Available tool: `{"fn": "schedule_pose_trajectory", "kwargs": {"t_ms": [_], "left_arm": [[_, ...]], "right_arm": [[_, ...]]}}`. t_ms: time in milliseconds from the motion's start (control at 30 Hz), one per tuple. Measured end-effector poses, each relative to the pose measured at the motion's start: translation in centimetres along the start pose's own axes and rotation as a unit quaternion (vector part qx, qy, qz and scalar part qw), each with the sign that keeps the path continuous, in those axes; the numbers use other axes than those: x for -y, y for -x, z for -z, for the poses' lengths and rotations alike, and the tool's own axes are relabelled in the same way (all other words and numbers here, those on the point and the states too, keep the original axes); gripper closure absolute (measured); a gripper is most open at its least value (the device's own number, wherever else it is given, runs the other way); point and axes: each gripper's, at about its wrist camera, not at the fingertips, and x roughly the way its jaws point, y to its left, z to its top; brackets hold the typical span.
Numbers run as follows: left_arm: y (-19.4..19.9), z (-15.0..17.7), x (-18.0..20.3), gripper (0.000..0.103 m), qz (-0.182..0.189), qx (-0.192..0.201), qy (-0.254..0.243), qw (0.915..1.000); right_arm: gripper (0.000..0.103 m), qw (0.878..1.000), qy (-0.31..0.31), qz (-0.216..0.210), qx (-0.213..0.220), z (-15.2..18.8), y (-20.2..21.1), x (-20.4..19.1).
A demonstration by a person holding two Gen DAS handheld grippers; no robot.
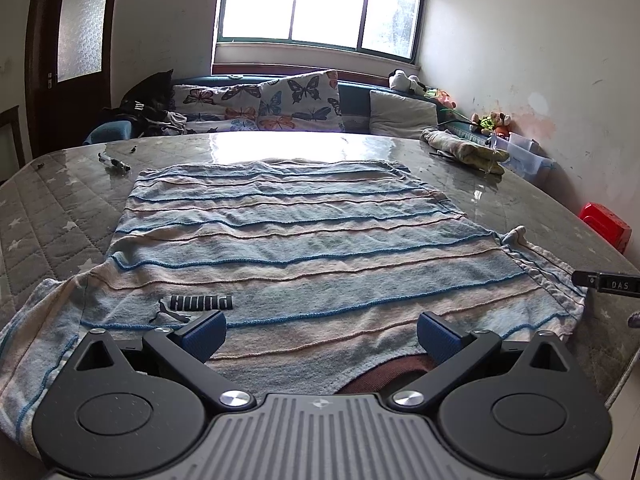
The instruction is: Fold towel
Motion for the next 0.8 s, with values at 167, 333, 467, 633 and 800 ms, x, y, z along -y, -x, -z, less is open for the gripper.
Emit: {"fn": "schedule_pose_trajectory", "kwargs": {"t_ms": [167, 333, 467, 633, 800], "left_arm": [[-0.3, -0.2, 0.6, 0.0, 0.004, -0.003, -0.006, 1.0], [-0.6, -0.2, 0.7, 0.0, 0.003, -0.005, -0.007, 1.0], [-0.7, -0.1, 0.6, 0.0, 0.0, -0.007, -0.005, 1.0], [-0.9, -0.1, 0.4, 0.0, -0.003, -0.01, -0.002, 0.9999], [-0.8, -0.1, 0.2, 0.0, -0.005, -0.01, 0.002, 0.9999]], "right_arm": [[0.08, 0.999, -0.019, -0.027, 0.003, 0.3, 0.1, 0.0], [0.095, 0.998, -0.028, -0.046, 0.02, -0.2, 0.8, -0.5], [0.096, 0.996, -0.017, -0.078, 0.041, -1.2, 2.2, -1.7], [0.096, 0.988, 0.033, -0.141, 0.059, -2.8, 3.8, -5.6], [0.096, 0.977, 0.074, -0.196, 0.049, -3.0, 3.7, -9.5]]}}
